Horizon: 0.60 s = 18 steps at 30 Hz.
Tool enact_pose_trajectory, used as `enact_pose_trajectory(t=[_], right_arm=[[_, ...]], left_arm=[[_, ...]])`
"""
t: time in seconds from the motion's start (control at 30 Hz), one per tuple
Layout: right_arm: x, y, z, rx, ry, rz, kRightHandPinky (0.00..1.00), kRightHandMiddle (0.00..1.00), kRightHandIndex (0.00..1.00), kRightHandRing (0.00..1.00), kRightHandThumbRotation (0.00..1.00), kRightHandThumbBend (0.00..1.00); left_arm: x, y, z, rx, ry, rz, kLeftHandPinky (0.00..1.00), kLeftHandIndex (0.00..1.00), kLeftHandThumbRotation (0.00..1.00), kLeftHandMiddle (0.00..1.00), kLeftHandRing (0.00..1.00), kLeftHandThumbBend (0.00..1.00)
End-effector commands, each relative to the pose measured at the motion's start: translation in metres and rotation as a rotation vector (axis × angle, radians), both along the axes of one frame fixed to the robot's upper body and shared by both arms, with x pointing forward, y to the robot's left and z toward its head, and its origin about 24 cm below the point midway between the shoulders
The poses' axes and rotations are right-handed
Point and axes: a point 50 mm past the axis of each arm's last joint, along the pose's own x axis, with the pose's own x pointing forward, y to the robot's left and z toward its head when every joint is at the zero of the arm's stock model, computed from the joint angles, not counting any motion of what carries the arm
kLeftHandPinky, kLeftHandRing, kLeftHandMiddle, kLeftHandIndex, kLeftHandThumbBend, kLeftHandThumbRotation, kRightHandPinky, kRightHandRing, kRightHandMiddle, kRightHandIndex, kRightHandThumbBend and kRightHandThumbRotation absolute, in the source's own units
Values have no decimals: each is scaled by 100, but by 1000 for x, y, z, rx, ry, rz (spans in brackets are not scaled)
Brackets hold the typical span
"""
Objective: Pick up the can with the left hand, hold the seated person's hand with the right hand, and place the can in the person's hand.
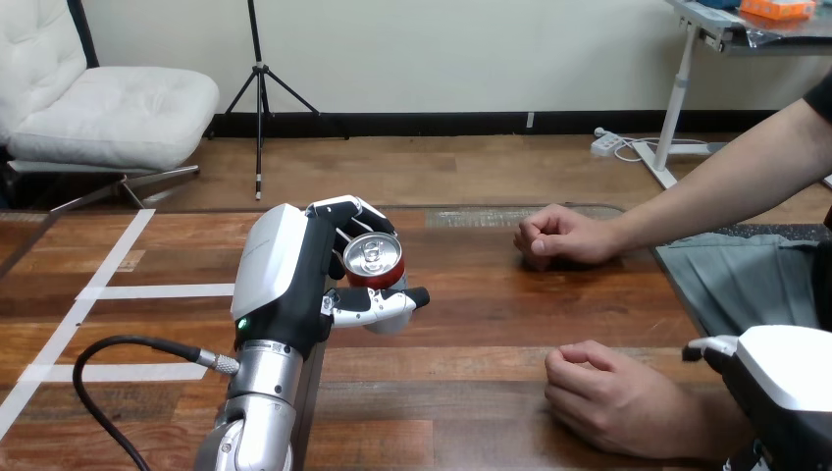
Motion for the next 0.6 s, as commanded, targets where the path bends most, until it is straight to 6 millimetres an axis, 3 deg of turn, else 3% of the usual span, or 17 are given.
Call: enact_pose_trajectory(t=[0.0, 0.57], right_arm=[[11, 0, 10, 4, -106, 5, 85, 90, 86, 90, 4, 90], [26, -4, 2, -12, -102, 17, 85, 89, 84, 90, 5, 89]], left_arm=[[10, -2, 20, 4, -100, -13, 35, 49, 0, 47, 41, 75], [11, -2, 20, 7, -99, -9, 35, 49, 0, 47, 40, 75]])
